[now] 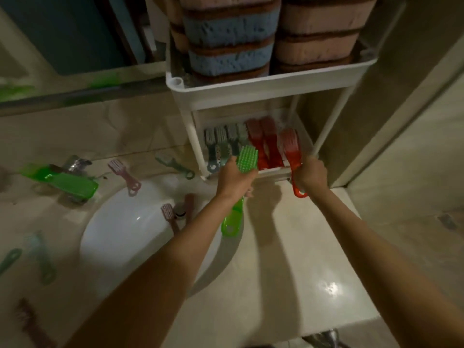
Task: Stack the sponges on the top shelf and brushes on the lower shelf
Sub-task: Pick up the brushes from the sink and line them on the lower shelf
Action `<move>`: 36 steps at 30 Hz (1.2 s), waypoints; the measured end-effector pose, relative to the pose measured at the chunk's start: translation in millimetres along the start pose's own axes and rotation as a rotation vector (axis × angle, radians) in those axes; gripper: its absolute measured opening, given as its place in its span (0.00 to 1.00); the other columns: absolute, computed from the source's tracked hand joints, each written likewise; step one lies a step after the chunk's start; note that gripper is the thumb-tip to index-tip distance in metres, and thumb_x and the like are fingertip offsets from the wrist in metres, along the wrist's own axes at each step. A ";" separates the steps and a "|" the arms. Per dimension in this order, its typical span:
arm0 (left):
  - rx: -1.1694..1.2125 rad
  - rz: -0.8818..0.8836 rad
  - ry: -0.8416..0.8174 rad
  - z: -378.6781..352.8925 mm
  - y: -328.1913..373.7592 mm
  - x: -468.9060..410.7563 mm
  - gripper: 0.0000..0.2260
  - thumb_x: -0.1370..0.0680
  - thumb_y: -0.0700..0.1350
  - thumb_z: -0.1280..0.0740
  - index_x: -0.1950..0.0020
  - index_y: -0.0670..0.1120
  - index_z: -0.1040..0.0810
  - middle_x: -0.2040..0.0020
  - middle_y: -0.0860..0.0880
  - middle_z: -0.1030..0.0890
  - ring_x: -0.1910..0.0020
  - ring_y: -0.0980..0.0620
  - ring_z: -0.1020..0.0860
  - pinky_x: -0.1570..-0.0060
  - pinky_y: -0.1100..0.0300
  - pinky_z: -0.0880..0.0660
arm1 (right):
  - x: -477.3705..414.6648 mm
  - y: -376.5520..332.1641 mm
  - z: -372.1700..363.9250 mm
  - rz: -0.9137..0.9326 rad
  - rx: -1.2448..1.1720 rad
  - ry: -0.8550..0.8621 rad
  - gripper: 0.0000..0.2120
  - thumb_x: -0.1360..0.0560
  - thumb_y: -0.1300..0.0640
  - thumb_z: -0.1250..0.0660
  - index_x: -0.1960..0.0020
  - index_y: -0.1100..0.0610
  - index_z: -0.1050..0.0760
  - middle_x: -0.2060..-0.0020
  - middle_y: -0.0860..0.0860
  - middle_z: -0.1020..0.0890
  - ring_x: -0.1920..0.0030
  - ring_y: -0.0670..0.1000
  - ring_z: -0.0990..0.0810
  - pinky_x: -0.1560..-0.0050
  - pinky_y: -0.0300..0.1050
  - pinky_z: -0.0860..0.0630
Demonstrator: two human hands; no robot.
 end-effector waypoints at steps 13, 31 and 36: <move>0.040 0.033 0.012 -15.7 11.4 -66.3 0.18 0.26 0.38 0.33 0.37 0.35 0.29 0.65 0.45 0.23 0.81 0.55 0.23 0.80 0.58 0.23 | -89.2 -32.2 -14.6 0.075 0.067 -0.104 0.18 0.21 0.51 0.43 0.38 0.62 0.30 0.44 0.60 0.22 0.44 0.61 0.22 0.45 0.51 0.25; 0.386 0.306 -0.190 -13.3 11.3 -73.7 0.11 0.22 0.45 0.37 0.46 0.39 0.31 0.65 0.37 0.23 0.84 0.53 0.26 0.80 0.61 0.23 | -92.1 -27.2 -30.6 0.522 -0.003 0.007 0.27 0.25 0.65 0.39 0.28 0.59 0.40 0.37 0.64 0.26 0.42 0.65 0.24 0.42 0.55 0.26; 0.266 0.363 -0.359 -12.2 14.0 -71.8 0.17 0.21 0.49 0.40 0.36 0.40 0.32 0.68 0.38 0.21 0.86 0.56 0.30 0.84 0.70 0.34 | -64.8 -22.7 -27.5 0.850 -0.003 -0.099 0.17 0.33 0.67 0.29 0.44 0.63 0.22 0.47 0.59 0.19 0.46 0.59 0.21 0.46 0.39 0.32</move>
Point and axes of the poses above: each hand's wrist, its own x-axis away from the middle knuckle, its own z-axis out of the back of the hand, y = z × x, the point moved 2 cm from there along -x, towards the middle knuckle
